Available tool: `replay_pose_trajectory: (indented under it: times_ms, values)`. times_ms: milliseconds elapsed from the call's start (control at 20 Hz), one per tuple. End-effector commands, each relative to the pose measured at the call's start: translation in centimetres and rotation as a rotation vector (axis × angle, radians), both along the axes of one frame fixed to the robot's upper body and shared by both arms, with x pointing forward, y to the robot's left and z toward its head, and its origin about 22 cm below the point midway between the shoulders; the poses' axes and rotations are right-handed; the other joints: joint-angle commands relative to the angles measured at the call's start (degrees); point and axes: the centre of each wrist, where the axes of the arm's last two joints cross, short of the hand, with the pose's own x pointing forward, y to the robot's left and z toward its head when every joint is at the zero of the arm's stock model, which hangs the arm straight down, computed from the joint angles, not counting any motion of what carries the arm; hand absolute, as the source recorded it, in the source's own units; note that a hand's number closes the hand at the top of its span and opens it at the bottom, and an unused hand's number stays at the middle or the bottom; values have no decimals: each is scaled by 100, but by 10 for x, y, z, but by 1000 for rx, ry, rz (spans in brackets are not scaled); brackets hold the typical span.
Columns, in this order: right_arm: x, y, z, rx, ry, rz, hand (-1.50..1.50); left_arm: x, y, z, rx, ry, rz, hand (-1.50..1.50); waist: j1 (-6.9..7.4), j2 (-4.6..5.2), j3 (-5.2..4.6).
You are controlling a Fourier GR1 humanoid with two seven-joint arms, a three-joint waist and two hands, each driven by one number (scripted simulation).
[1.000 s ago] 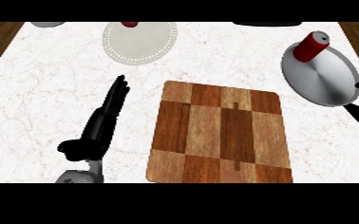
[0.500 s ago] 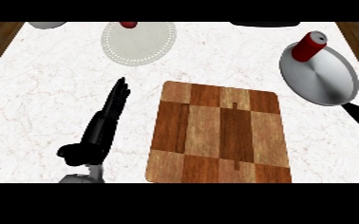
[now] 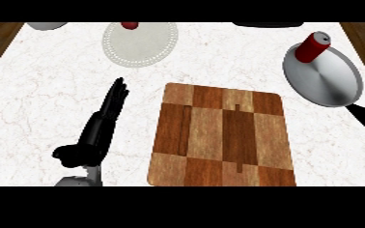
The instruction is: Pick the can from the cutting board and place it in the pan
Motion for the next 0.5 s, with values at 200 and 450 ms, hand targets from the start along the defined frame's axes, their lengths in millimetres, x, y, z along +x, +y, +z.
replay_pose_trajectory:
  times_ms: [200,450]
  values:
    - [-22,-21,13,-13,-35,73,-150,-11,-11,-4,-6,-8,12,0,-20,-10,-1]
    - [-10,1,-13,-45,-28,71,-150,3,-2,7,9,23,-3,0,-1,0,2]
